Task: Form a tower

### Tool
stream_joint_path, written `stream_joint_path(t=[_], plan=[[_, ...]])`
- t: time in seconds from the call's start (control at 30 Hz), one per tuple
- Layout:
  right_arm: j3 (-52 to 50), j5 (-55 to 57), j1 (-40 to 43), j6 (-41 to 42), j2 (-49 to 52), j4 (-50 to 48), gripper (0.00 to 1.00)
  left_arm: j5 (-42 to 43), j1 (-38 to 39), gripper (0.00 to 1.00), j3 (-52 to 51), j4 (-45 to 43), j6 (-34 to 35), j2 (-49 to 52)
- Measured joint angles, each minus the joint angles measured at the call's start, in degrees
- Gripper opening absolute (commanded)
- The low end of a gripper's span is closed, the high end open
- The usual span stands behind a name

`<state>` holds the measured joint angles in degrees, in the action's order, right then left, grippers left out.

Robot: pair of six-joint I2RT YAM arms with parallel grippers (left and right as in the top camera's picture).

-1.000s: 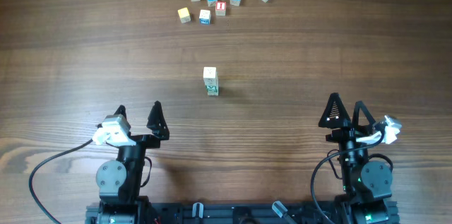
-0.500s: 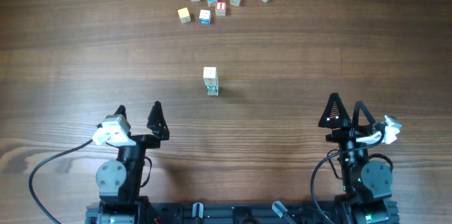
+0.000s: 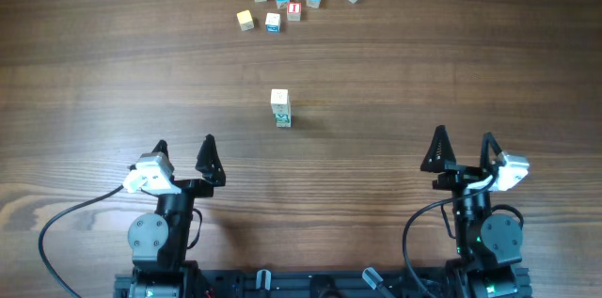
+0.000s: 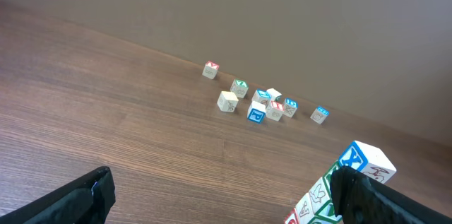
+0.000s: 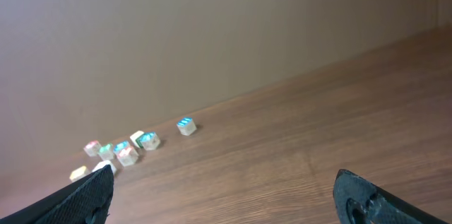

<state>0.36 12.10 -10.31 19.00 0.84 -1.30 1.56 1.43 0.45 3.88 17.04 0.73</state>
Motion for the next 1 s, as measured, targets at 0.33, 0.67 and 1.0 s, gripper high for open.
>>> stream_joint_path(t=[0.33,0.67,1.0], plan=[[0.0,0.02,0.0,-2.84,0.0,0.0,1.0,0.0,0.0,1.0,0.0,0.0,0.0,0.0],[0.0,0.0,0.0,-2.86,0.0,-0.02,1.0,0.0,0.0,1.0,0.0,0.0,0.0,0.0],[0.0,0.02,0.0,-2.84,0.0,-0.02,1.0,0.0,0.0,1.0,0.0,0.0,0.0,0.0]])
